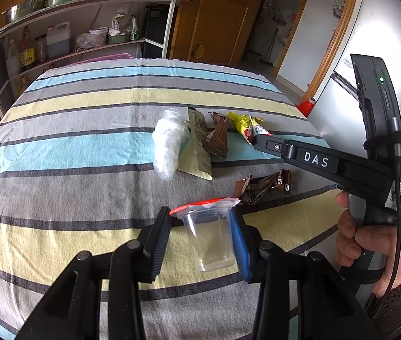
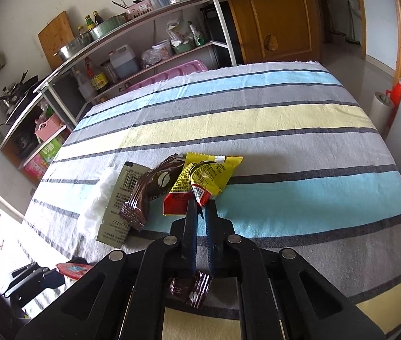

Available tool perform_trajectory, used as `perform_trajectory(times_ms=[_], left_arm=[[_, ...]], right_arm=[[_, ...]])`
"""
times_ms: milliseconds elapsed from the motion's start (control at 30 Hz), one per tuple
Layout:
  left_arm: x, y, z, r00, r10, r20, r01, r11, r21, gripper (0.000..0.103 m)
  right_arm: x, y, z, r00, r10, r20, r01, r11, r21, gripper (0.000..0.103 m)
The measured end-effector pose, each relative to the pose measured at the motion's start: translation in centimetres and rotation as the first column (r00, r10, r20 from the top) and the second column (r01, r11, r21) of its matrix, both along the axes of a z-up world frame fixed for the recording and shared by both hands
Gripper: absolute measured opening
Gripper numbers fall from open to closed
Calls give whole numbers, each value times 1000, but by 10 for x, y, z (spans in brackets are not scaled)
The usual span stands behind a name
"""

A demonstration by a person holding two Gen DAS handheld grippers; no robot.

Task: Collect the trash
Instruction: 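Grasp the yellow snack packet with the right tool while the left tool holds the clear cup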

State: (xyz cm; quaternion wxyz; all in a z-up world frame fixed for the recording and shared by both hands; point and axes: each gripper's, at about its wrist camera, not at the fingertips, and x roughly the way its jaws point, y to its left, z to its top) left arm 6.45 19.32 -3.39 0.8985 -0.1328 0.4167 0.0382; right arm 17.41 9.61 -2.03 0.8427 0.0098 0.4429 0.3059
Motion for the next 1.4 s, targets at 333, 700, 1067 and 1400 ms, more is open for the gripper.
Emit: perform_trajectory(times_ms=[333,700,1067,1400], left_arm=[[-5,1,2,1000,13,9,-12,1000,-23,42],[-8,1,8,999,22,23,-21,999,-30,42],[-6,6,1,999,33,5,-33,998,-50,42],[-4,5,0,1000,30,7,-30,999,-46,42]], right_arm=[[-13,-18,8,1000,-3,30,2,1000,27,3],[-26,-47,24,997,-37,71,31,996,83,2],[-6,-8,13,1000,0,23,0,1000,23,53],[-7,-5,3,999,-15,42,18,998,-65,31]])
